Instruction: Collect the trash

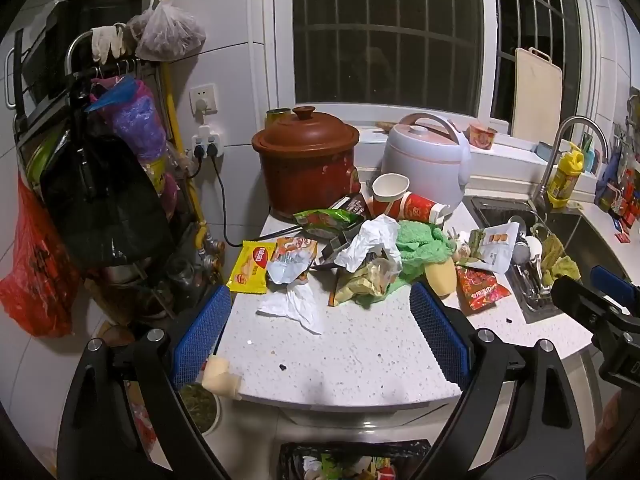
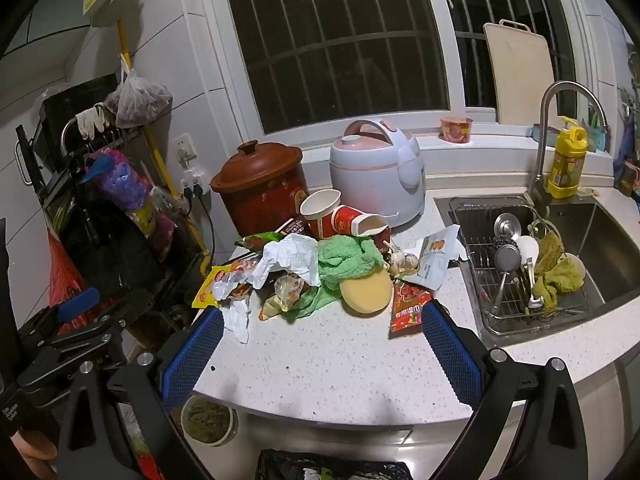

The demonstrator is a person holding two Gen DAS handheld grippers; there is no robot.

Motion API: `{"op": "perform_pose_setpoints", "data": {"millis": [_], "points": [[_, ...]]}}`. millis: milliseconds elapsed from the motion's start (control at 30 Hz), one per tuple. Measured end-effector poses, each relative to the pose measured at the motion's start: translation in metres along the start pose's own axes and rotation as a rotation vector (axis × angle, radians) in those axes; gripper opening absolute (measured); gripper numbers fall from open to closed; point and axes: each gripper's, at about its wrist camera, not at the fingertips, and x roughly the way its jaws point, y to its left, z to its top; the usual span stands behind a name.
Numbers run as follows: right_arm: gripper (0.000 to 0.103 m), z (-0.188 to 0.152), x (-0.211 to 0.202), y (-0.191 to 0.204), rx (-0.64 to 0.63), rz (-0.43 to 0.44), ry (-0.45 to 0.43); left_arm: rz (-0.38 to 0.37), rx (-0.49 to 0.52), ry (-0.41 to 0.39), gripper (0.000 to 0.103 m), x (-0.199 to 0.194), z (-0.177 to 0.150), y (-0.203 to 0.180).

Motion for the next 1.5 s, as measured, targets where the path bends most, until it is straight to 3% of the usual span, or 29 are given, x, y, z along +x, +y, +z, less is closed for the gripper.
{"op": "perform_pose_setpoints", "data": {"millis": [1500], "points": [[0.098,-0.0022,0.0036,-0.0007,0.007,-0.001,0.011,-0.004,-0.006,0.009,0.089,0.0002,-0.0002,0.0003]]}}
